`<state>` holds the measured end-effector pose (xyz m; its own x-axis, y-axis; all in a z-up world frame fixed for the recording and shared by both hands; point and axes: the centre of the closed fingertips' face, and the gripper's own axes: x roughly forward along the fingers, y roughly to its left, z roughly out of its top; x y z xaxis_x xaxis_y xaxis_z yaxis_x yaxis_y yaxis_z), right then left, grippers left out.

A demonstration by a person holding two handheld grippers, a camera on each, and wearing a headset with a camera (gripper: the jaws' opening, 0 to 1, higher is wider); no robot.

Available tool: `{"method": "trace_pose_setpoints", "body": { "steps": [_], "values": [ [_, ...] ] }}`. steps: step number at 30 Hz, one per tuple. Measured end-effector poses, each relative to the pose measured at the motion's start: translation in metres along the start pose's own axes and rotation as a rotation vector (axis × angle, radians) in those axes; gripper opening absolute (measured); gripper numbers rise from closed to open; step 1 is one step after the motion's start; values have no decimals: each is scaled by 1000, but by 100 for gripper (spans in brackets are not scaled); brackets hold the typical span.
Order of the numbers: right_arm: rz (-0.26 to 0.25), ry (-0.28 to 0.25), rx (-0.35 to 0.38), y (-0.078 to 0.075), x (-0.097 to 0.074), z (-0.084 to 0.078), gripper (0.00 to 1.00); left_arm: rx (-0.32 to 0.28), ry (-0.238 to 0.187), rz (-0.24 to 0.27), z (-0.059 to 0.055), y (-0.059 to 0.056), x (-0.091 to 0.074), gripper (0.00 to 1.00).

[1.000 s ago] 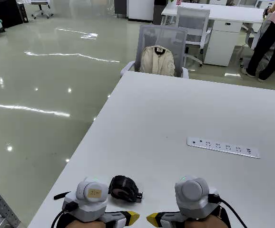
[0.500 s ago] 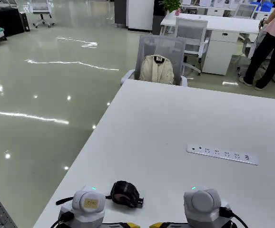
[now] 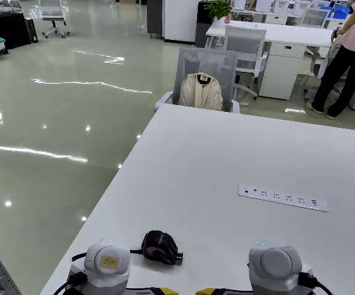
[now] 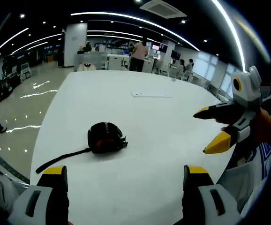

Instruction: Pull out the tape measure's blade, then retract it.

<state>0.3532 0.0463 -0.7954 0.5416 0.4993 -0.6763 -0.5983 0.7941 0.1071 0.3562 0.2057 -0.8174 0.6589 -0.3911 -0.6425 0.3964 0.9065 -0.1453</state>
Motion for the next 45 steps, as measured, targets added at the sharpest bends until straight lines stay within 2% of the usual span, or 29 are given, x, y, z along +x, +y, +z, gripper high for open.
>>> {"method": "trace_pose_setpoints", "body": {
  "steps": [7,16,22,30,40,45],
  "values": [
    [-8,-32,15,7,-21,1,86,18,-5,-4,-2,-7,-14,100],
    [-1,-36,45,22,-33,-5,90,29,-15,-9,-6,-12,-35,100],
    [6,-41,51,32,-42,-5,92,18,-8,-6,-17,-9,-46,100],
    [-14,-34,59,35,-50,-15,93,25,1,-10,-29,-4,-63,100],
    [-24,-49,79,45,-64,-16,96,45,-20,-17,-27,2,-78,100],
    [-26,-50,79,46,-65,-16,97,47,-20,-18,-27,2,-79,100]
  ]
}}
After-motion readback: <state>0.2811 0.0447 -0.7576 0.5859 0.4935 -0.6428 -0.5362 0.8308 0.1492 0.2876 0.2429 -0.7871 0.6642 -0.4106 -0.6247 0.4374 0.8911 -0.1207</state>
